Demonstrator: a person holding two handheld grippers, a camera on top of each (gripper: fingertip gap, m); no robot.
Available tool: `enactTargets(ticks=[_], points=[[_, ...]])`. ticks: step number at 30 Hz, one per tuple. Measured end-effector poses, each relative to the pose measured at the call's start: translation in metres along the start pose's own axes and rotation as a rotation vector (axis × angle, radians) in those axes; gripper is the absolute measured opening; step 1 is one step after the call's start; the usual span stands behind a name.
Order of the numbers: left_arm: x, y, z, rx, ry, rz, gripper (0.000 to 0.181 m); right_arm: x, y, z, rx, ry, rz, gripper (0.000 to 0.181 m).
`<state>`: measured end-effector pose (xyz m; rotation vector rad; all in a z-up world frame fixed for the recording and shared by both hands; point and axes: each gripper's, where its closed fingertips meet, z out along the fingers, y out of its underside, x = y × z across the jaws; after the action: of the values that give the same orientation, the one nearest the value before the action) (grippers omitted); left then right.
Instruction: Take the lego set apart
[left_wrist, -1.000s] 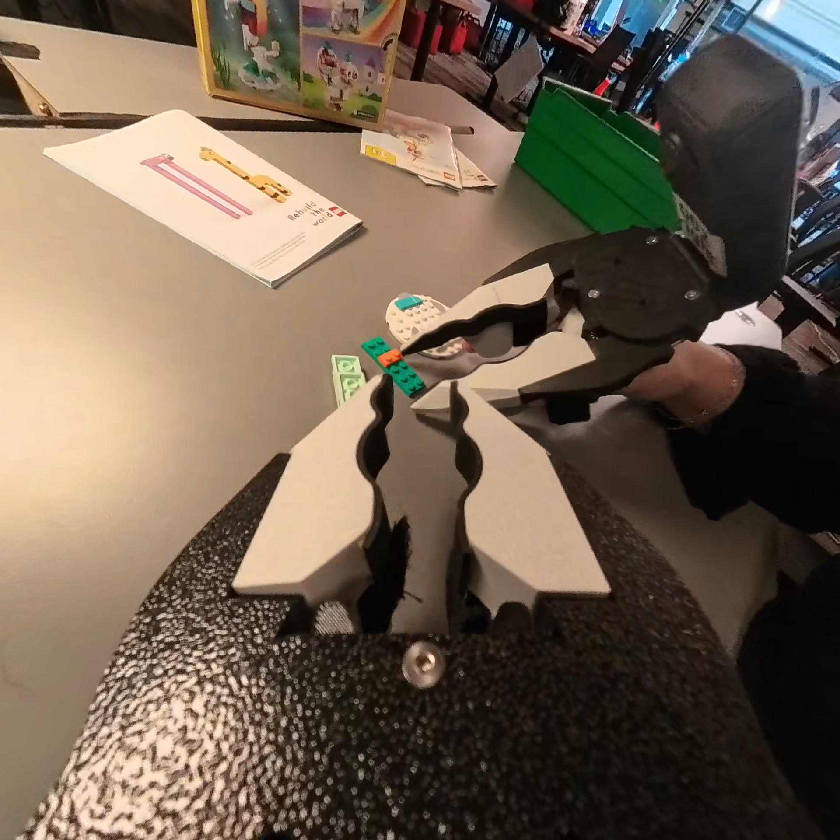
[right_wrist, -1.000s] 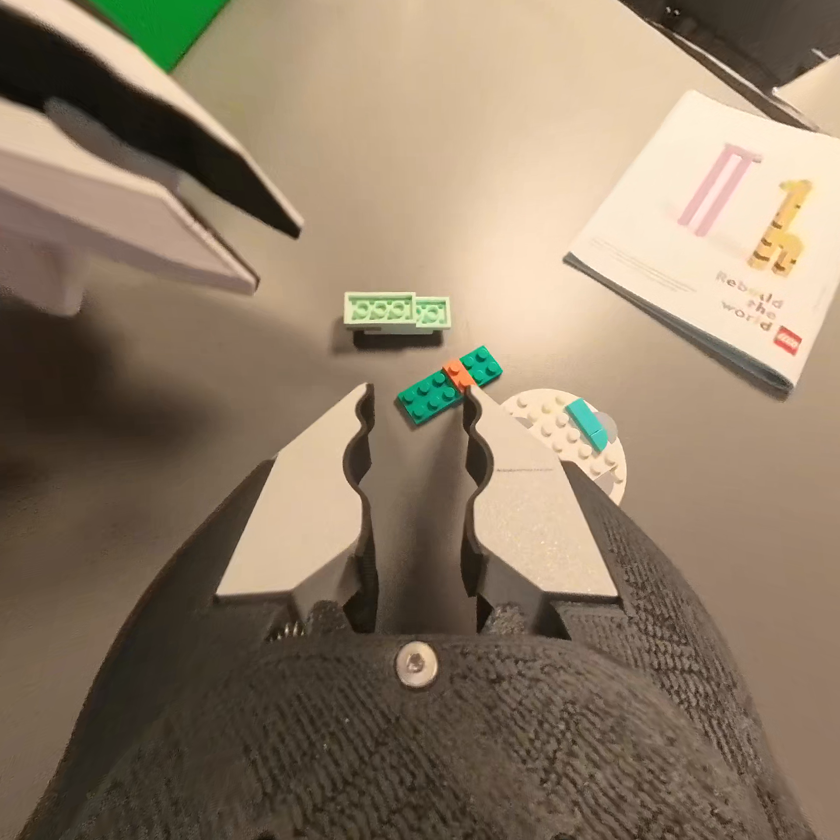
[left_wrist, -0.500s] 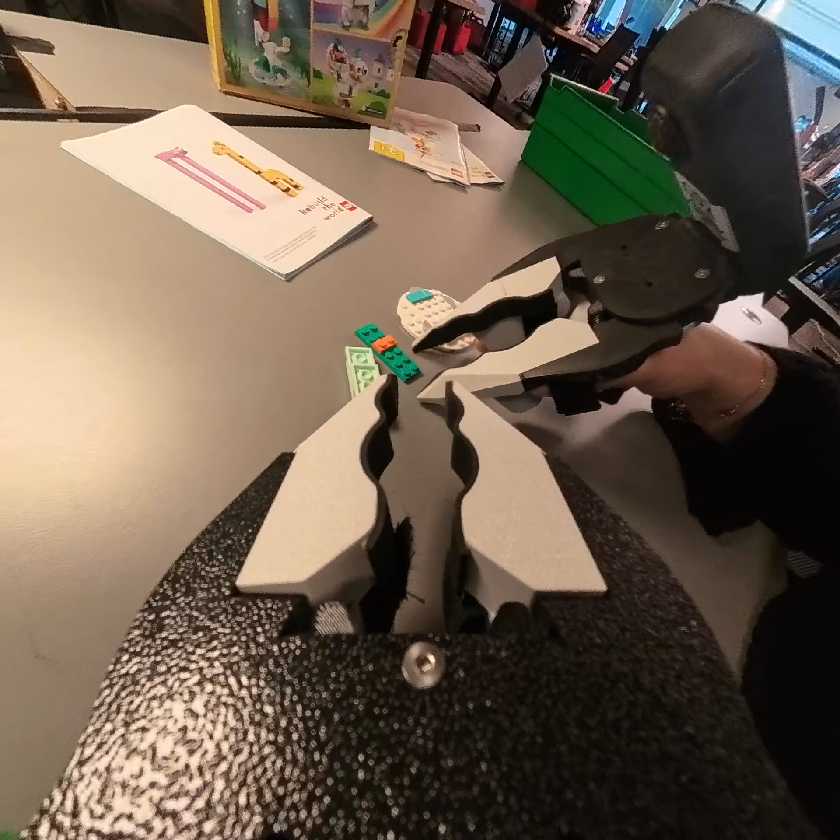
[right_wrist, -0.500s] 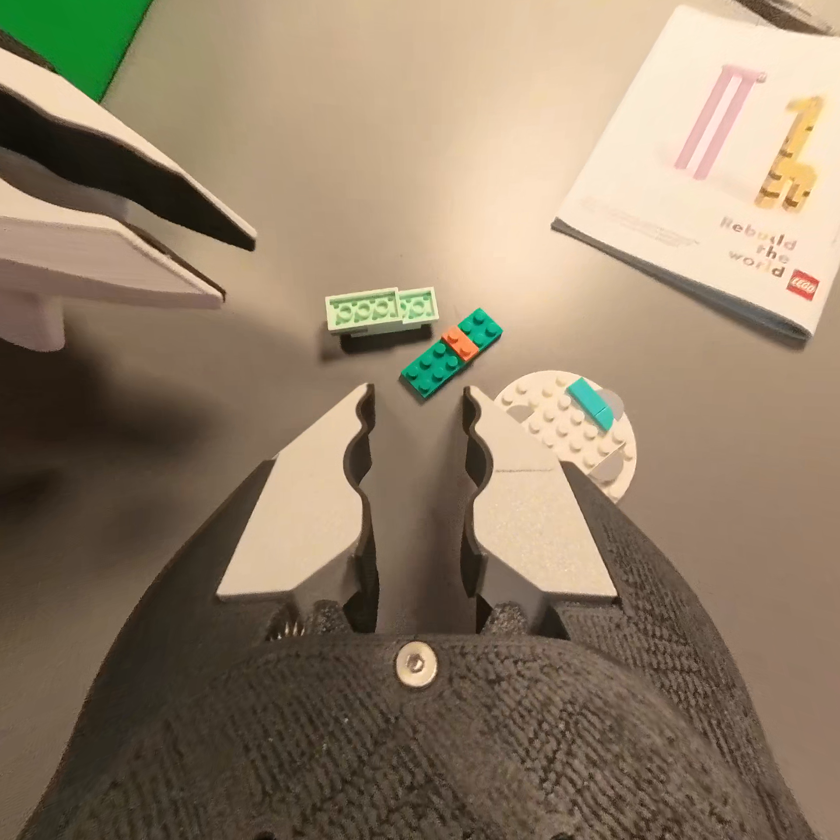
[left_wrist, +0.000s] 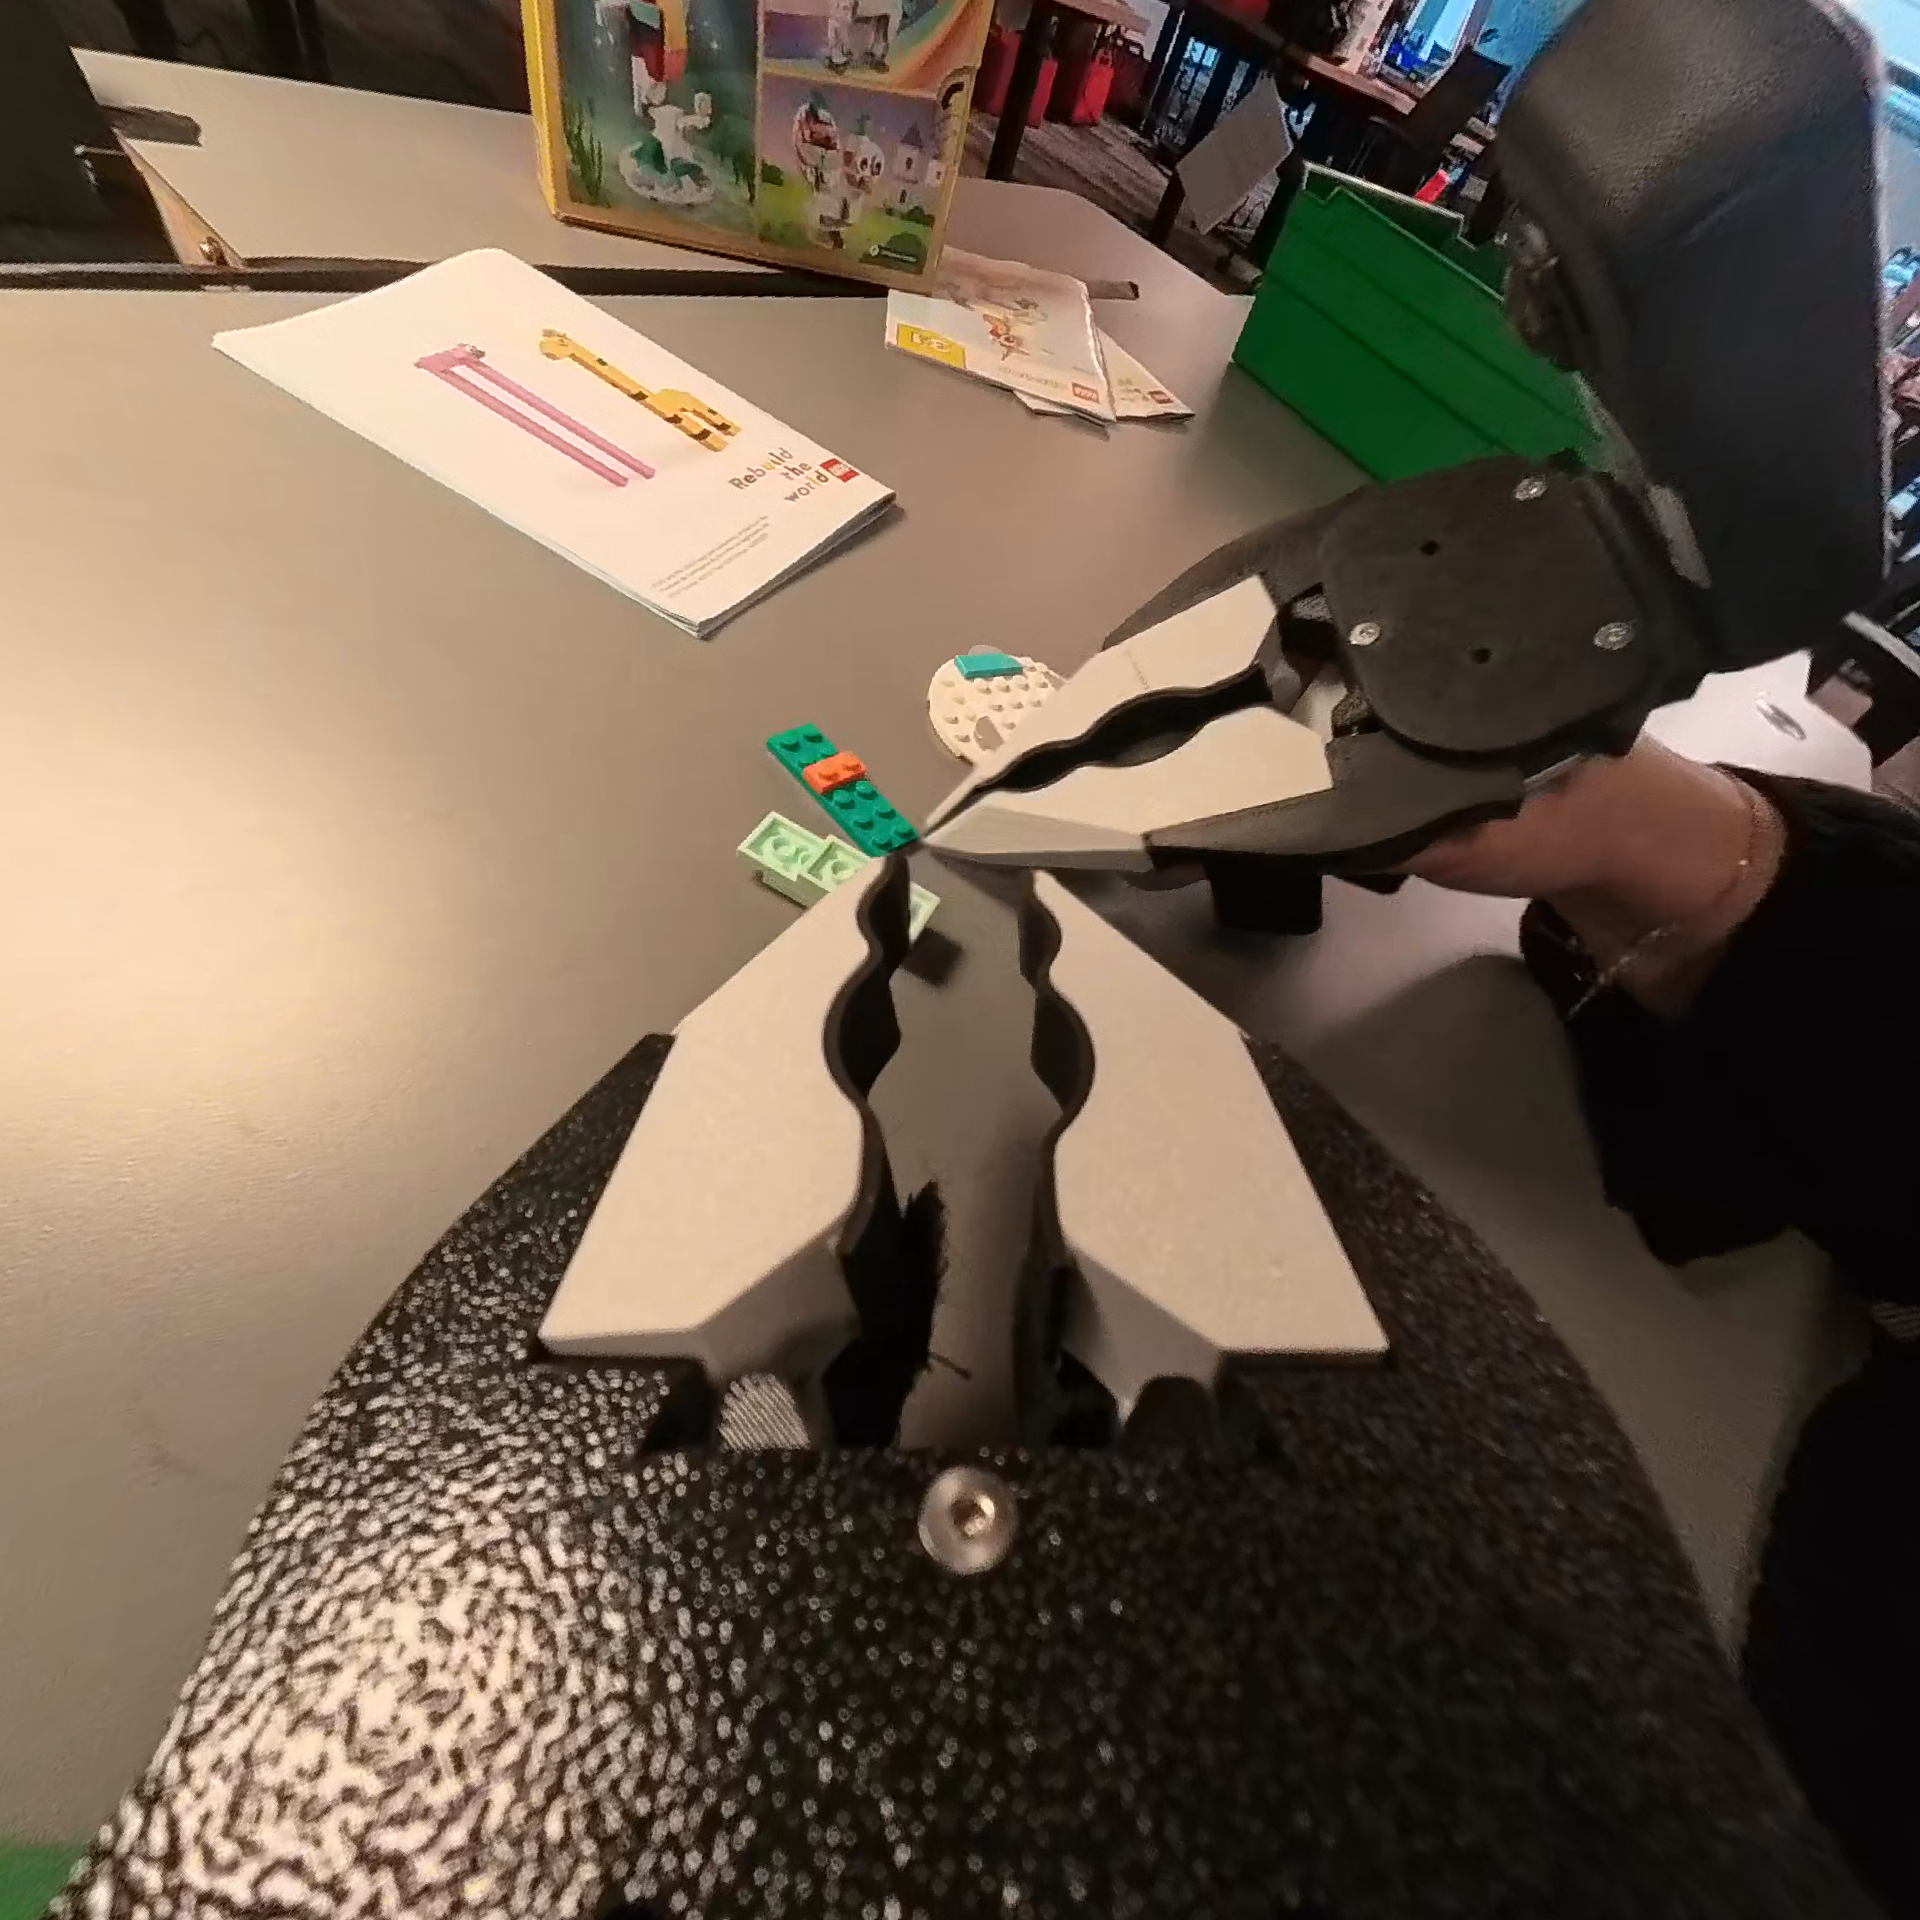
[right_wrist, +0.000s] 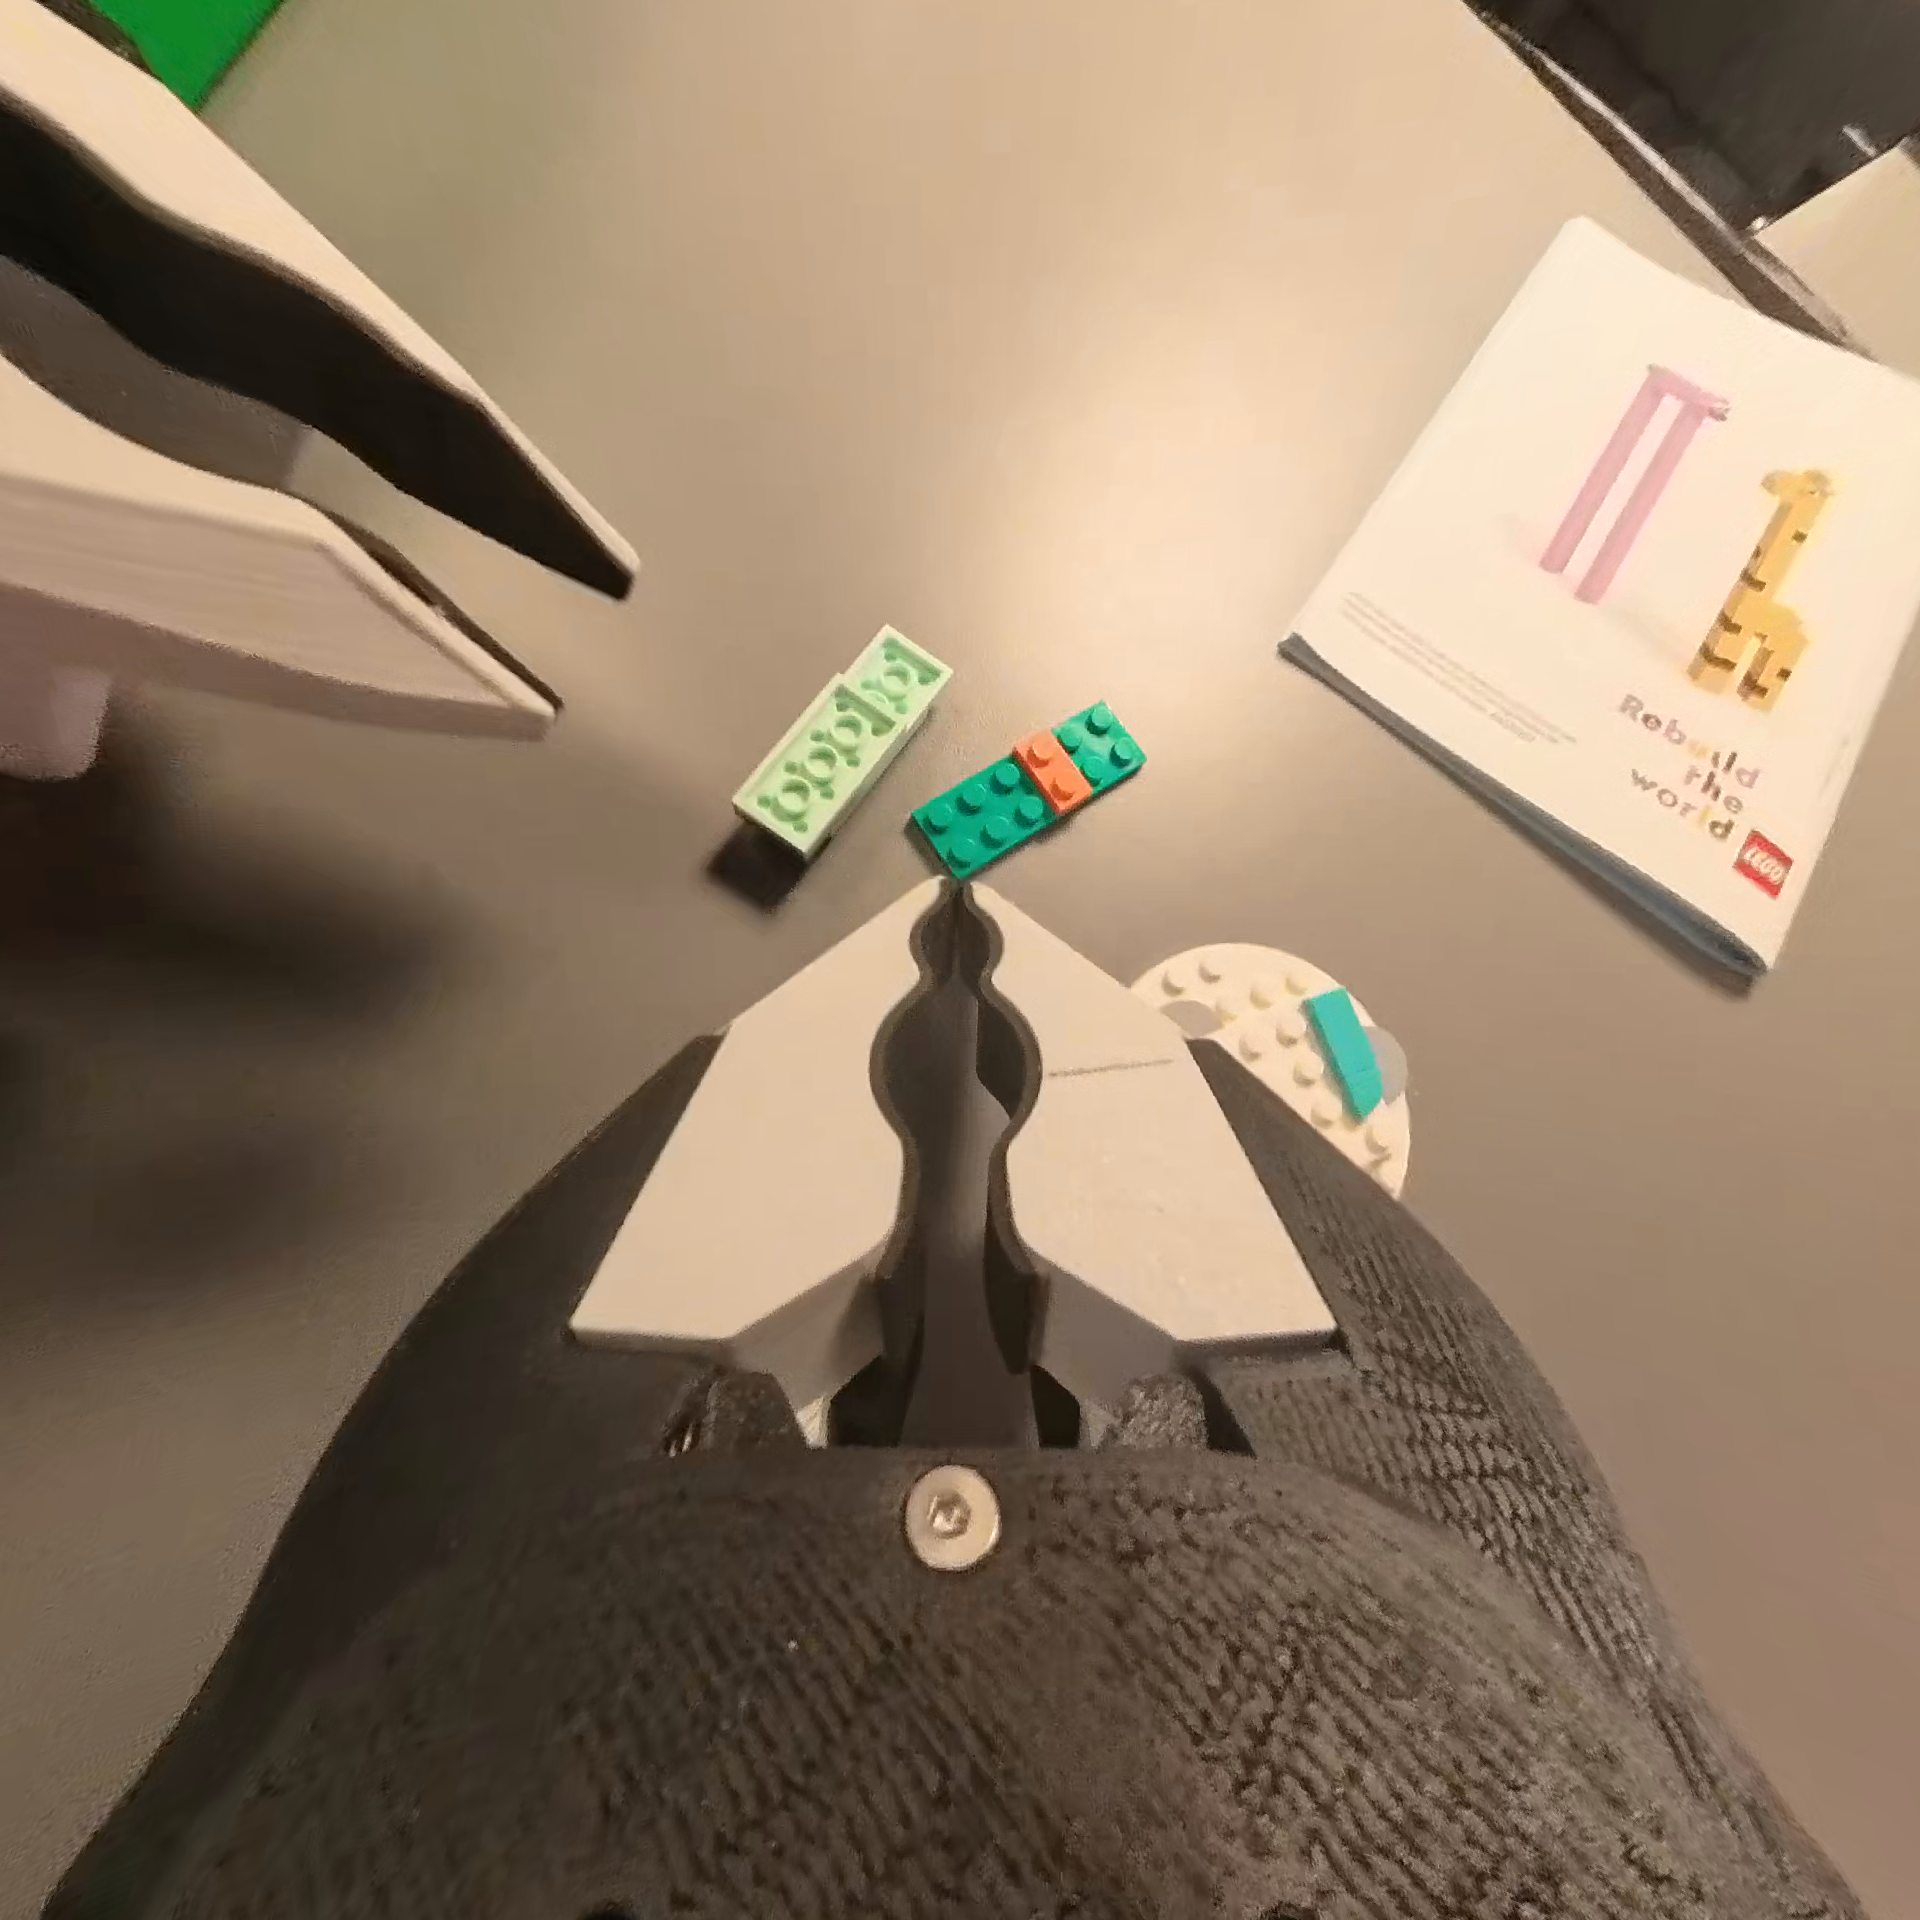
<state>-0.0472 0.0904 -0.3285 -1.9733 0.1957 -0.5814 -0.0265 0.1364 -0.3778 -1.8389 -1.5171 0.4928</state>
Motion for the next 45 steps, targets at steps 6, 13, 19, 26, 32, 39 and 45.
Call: enactTargets(ticks=[6,13,19,26,32,39,45], points=[[-0.002,0.001,0.001,0.001,-0.011,0.006,0.019,0.004,-0.003,0.002,0.030,-0.090,0.151,0.026],[-0.006,0.000,-0.001,0.004,-0.022,0.010,0.018,0.010,-0.022,0.019,0.020,-0.134,0.298,0.037],[-0.006,0.000,-0.001,0.006,-0.024,0.016,0.018,0.007,-0.027,0.029,-0.026,-0.053,0.162,0.033],[-0.009,-0.004,-0.004,0.029,-0.049,0.039,0.018,-0.009,-0.023,0.017,0.071,-0.115,-0.079,0.014],[0.005,0.000,0.002,0.010,0.042,0.000,0.025,-0.031,-0.030,-0.038,0.425,-0.138,-0.497,0.014],[0.044,0.009,0.006,-0.035,0.314,-0.106,0.006,-0.048,-0.027,-0.067,0.550,-0.142,-0.687,0.014],[0.046,0.005,0.007,-0.001,0.349,-0.150,0.019,-0.052,-0.028,-0.075,0.588,-0.163,-0.726,0.013]])
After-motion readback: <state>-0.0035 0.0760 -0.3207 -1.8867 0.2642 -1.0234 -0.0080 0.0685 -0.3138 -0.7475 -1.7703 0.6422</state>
